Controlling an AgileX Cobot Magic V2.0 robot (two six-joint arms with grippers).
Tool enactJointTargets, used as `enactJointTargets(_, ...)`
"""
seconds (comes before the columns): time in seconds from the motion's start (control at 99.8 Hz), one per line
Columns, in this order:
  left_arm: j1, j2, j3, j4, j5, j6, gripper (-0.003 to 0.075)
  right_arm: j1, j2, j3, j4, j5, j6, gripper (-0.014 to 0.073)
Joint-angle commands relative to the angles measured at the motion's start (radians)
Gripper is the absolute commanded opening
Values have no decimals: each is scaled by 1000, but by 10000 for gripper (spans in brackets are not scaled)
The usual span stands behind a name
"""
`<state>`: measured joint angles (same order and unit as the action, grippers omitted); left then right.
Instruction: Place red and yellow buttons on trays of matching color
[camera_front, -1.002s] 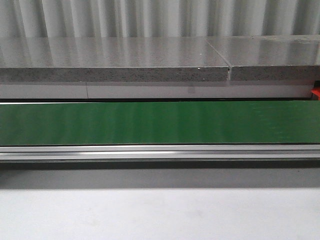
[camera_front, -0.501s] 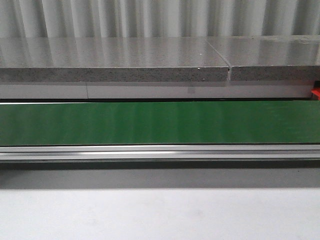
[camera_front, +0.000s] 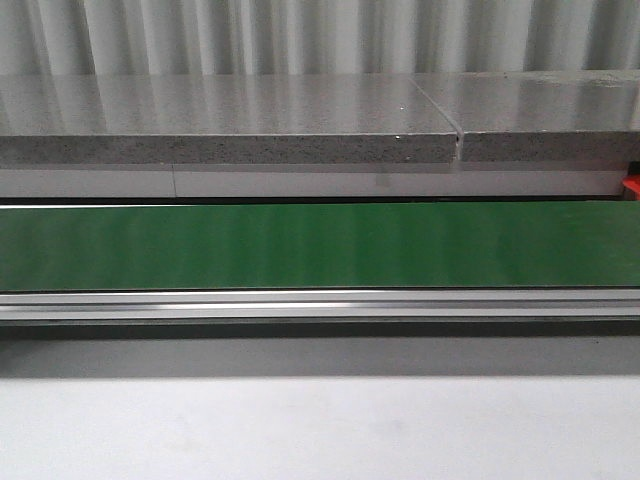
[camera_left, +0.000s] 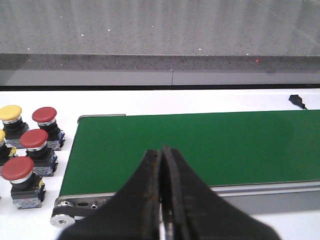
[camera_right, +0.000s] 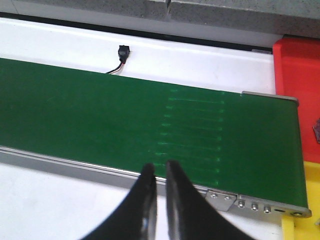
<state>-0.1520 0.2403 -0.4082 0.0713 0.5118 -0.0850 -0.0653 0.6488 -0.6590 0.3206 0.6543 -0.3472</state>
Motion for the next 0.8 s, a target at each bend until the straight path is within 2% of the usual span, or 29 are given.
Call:
enactJointTargets(0.0, -8, 9, -27, -9, -76, -3, -21, 2, -7, -25, 6, -71, -8, -88)
enactJointTargets(0.792, -8, 9, -27, -9, -76, -3, -21, 2, -7, -25, 6, -71, -8, -81)
